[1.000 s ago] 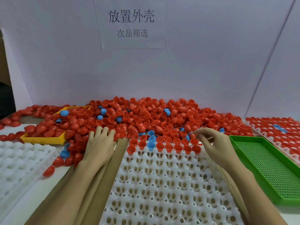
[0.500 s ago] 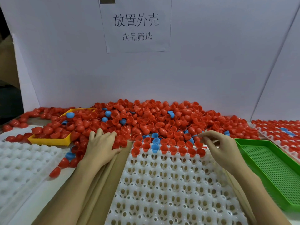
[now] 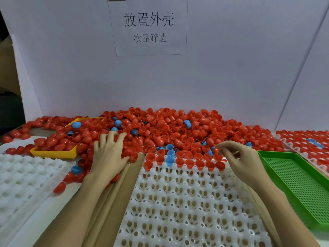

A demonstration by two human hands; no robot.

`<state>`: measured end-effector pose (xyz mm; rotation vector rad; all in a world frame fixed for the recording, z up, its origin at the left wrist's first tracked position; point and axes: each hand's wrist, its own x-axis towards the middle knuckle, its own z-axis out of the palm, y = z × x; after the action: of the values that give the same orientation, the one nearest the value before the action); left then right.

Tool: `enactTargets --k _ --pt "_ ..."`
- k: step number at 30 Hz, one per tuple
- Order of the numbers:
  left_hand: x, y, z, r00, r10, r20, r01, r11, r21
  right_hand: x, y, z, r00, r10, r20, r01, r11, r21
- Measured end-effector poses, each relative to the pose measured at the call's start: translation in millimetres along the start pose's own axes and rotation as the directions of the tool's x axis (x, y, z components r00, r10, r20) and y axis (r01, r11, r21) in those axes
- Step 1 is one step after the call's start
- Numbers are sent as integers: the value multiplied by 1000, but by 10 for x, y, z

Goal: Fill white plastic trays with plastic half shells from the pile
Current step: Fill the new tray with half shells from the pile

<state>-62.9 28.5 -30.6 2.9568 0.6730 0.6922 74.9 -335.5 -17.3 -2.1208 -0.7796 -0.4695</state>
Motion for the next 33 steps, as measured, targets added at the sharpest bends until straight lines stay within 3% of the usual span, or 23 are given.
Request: enactTargets --k 2,4,13,15,18,21,24,26,30,32,33 --pt "8 -56 34 995 -55 88 51 998 44 0 -2 -2 1000 3 0 -3 1000 -6" --pt "35 -98 50 992 -60 108 70 994 -88 -1 -5 -3 1000 6 4 -6 1000 -13" --pt "32 69 -166 985 -30 -170 -62 857 -512 8 -21 -16 1000 26 -1 -26 1000 4" --pt "20 194 -254 980 -85 -178 -66 707 -704 11 -66 -15 998 62 5 -63 997 45" --pt "-69 508 -373 997 -81 15 41 319 -947 9 -210 -29 993 83 79 -100 965 243" --pt "-224 874 -389 982 34 185 183 52 -982 -17 -424 -52 929 -14 369 -169 872 459" --pt "-362 1135 -360 954 123 273 285 -95 -954 -66 -582 18 801 -162 577 -208 828 520" --pt "-431 1217 -335 941 138 310 329 -143 -933 -98 -645 94 786 -180 591 -223 809 543" --pt "-478 1252 -334 931 125 344 361 -162 -918 -110 -672 138 842 -121 526 -237 792 562" --pt "-464 1241 -350 957 98 273 280 -61 -958 -103 -660 124 844 -89 529 -274 777 567" --pt "-452 1221 -348 979 86 183 177 73 -982 -102 -652 115 842 -60 536 -310 759 573"
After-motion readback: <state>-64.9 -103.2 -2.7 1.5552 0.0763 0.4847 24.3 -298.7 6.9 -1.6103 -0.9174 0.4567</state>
